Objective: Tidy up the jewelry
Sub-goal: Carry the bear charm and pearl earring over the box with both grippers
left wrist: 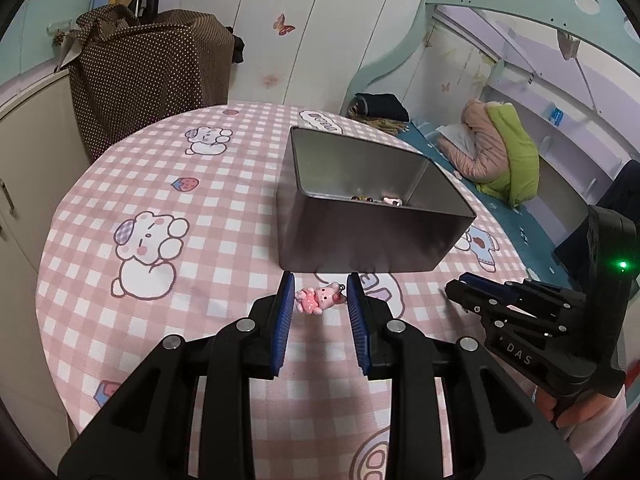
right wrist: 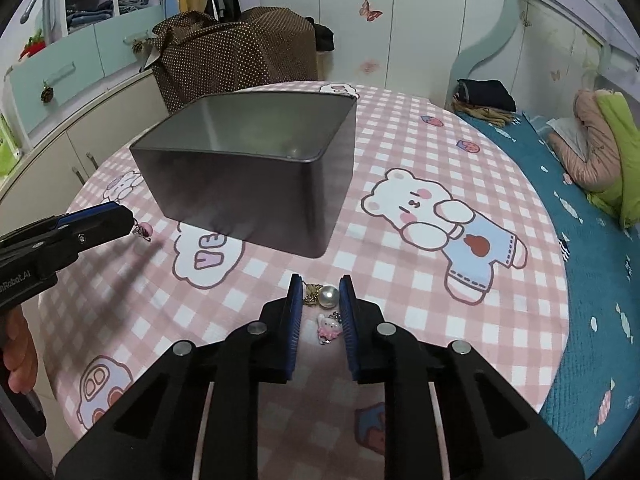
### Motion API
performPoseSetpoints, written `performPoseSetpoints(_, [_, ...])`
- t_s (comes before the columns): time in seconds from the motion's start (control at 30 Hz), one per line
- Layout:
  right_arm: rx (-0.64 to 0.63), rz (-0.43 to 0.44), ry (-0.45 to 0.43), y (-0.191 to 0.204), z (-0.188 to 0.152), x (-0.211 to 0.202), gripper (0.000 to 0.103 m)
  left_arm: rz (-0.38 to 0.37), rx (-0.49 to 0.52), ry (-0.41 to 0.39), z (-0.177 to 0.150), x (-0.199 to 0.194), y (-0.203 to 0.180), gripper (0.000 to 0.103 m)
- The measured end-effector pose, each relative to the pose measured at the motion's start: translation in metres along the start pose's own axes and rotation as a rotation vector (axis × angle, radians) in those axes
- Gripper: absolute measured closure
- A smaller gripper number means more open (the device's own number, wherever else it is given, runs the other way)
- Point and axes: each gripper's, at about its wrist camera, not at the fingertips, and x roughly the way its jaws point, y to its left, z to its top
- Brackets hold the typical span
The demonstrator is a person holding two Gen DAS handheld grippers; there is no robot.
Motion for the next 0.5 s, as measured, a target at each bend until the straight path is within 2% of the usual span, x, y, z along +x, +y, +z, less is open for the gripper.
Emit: performPoseSetpoints(0.5, [0.014,-0.011,-0.137,-0.004,0.032,-0.04,0.086,-0.022,0.034,-0.092,0.031,-0.02,-0.016,0.076])
